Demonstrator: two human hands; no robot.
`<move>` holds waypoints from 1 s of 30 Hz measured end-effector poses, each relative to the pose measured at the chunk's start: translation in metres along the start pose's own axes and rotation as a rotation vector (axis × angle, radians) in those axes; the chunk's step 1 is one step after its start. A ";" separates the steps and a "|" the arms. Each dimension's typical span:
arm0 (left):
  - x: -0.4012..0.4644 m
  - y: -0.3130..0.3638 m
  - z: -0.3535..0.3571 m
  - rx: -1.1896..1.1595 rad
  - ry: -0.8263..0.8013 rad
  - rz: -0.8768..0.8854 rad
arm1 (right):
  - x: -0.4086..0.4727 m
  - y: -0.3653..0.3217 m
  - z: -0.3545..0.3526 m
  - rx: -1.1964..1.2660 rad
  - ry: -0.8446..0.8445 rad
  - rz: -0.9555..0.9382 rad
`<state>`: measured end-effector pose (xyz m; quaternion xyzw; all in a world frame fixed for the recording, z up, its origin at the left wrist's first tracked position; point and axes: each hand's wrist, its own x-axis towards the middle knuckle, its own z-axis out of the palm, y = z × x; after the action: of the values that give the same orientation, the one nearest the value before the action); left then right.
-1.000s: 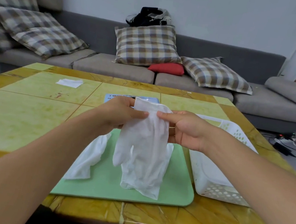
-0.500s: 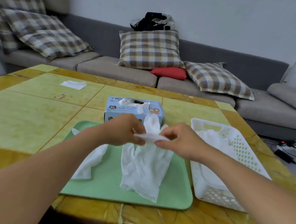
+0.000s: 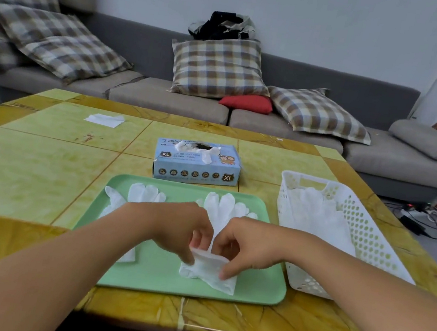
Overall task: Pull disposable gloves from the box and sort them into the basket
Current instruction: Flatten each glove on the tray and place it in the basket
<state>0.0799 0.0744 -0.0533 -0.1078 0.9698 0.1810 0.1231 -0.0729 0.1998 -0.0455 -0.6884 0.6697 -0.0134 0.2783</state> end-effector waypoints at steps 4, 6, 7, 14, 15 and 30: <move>0.006 0.003 0.005 -0.088 -0.061 -0.009 | 0.004 0.011 -0.009 0.110 0.041 0.163; 0.010 0.000 0.001 -0.100 0.078 -0.004 | 0.015 0.032 -0.020 0.000 0.259 0.251; 0.013 -0.002 0.000 -0.078 0.165 -0.009 | 0.021 0.041 -0.024 -0.099 0.334 0.297; 0.031 0.003 0.014 0.059 0.035 -0.126 | 0.063 0.061 -0.034 -0.275 0.291 0.490; 0.033 0.004 0.015 0.065 0.033 -0.131 | 0.067 0.063 -0.035 -0.269 0.288 0.482; 0.038 0.000 0.025 0.088 -0.015 -0.165 | 0.078 0.079 -0.046 0.353 0.522 0.509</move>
<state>0.0487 0.0778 -0.0869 -0.1806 0.9636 0.1280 0.1496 -0.1548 0.1141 -0.0658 -0.4156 0.8543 -0.2335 0.2073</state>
